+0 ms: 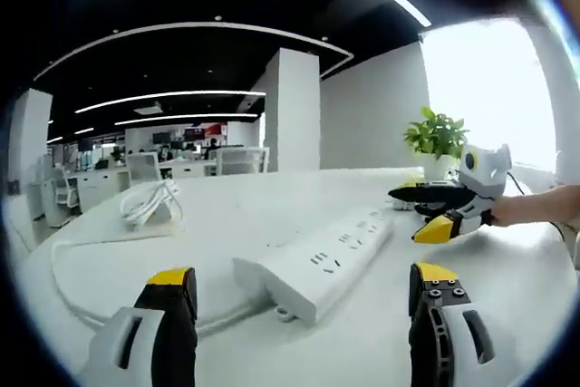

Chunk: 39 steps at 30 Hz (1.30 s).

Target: Straighten the power strip on the desk, plug the charger into it

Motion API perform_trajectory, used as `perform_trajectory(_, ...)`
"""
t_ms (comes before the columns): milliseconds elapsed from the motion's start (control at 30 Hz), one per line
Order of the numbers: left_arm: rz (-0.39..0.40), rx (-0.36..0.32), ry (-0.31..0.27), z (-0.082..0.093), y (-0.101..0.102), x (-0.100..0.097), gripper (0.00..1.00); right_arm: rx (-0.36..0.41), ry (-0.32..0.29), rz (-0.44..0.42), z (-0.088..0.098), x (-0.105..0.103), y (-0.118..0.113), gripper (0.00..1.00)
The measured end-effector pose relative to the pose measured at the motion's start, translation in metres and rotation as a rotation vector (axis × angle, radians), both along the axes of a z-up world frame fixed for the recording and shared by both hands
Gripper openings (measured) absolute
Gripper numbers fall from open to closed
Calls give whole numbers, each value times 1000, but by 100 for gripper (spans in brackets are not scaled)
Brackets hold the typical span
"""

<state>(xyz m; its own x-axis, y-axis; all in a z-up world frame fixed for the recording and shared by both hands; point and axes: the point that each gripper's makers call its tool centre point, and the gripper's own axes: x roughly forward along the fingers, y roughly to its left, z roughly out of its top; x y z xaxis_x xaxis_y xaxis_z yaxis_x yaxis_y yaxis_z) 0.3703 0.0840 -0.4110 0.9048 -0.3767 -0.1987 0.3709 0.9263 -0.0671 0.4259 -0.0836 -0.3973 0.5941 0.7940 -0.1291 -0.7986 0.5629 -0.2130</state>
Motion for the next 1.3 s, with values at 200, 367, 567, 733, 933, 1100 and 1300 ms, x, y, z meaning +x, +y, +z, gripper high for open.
perform_trajectory(200,-26,55,3,-4,-4,3,93,-22,21,-1,-1,3,-1,70)
perform_trajectory(367,-29,59,55,-13,-5,6,91,-9,69,13,-5,0,3,72)
perform_trajectory(567,-23,86,81,-17,-4,8,84,-49,107,23,-16,0,8,67)
perform_trajectory(733,-29,75,89,-17,-4,7,82,-66,127,14,-20,1,12,56)
perform_trajectory(933,-28,82,94,-18,-2,8,79,-82,114,24,-20,3,19,52)
perform_trajectory(1100,-27,90,94,-17,0,9,75,-74,150,16,-23,4,21,47)
perform_trajectory(1300,-30,104,90,-18,1,10,70,-78,158,8,-24,7,18,41)
